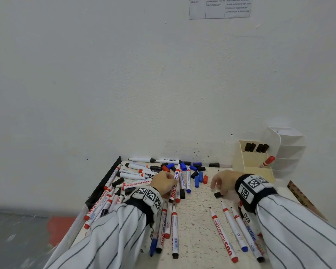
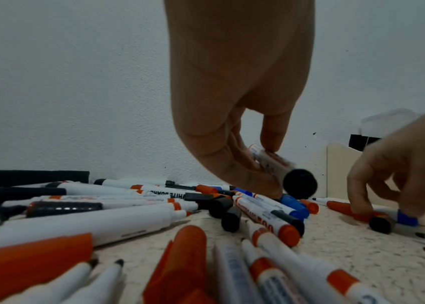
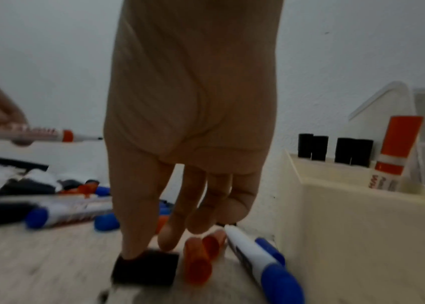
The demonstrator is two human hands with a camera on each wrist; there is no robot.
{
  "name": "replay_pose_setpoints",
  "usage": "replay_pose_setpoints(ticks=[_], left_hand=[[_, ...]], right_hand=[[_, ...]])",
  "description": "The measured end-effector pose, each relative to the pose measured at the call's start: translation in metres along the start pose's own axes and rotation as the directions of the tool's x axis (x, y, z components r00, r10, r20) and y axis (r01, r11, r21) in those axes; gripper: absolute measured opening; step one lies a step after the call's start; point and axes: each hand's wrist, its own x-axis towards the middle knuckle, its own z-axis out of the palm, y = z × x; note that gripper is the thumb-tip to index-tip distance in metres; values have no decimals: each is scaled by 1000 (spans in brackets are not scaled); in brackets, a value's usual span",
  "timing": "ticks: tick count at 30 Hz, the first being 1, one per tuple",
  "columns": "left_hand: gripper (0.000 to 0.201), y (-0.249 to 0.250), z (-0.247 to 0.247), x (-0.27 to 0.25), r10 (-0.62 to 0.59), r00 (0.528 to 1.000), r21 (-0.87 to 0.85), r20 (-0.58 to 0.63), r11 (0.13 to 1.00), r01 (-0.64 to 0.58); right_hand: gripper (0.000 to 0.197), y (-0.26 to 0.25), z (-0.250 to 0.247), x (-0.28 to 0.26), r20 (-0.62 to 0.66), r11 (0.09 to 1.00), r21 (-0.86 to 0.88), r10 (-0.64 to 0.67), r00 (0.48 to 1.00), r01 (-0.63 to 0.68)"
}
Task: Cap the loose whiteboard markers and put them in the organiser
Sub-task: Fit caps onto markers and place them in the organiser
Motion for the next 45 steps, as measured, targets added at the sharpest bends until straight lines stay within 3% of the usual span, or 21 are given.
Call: replay_pose_setpoints(ticks=[4, 7, 11, 14, 17, 21, 23, 27, 41, 45], left_hand=[[27, -2, -3, -3, -12, 1000, -13, 5, 1000, 12], [29, -4, -3, -4, -4, 1000, 15, 17, 1000, 3], [28, -7, -2, -6, 37, 999, 91, 8, 995, -37], [26, -8, -2, -7, 56, 998, 105, 10, 993, -57], [29, -9, -1, -8, 92, 996, 113, 18, 989, -94], [30, -10, 1, -12, 128, 992, 89, 22, 988, -129], [30, -9, 2, -14, 137, 990, 78, 18, 987, -138], [31, -8, 3, -18, 159, 987, 67, 25, 985, -161], [31, -5, 3, -27, 180, 980, 88, 90, 978, -188], [27, -4, 1, -33, 206, 976, -47, 78, 978, -202]], right_hand=[[45, -2, 16, 0, 4, 999, -30, 33, 999, -33], [38, -4, 20, 0, -11, 1000, -7, 17, 1000, -17], [17, -6, 19, 3, -183, 996, 88, -13, 983, 30], [16, -11, 12, 0, -330, 953, 292, 16, 944, 86], [17, -19, 3, -8, -476, 857, 460, 19, 879, 231], [17, -30, -1, -14, -615, 774, 514, 32, 788, 369], [18, -34, -2, -15, -638, 737, 547, 62, 767, 396], [20, -37, 1, -16, -624, 739, 560, 81, 777, 373], [14, -44, 12, -22, -464, 796, 508, -69, 883, 329], [37, -57, 15, -22, -380, 800, 559, 14, 925, 217]])
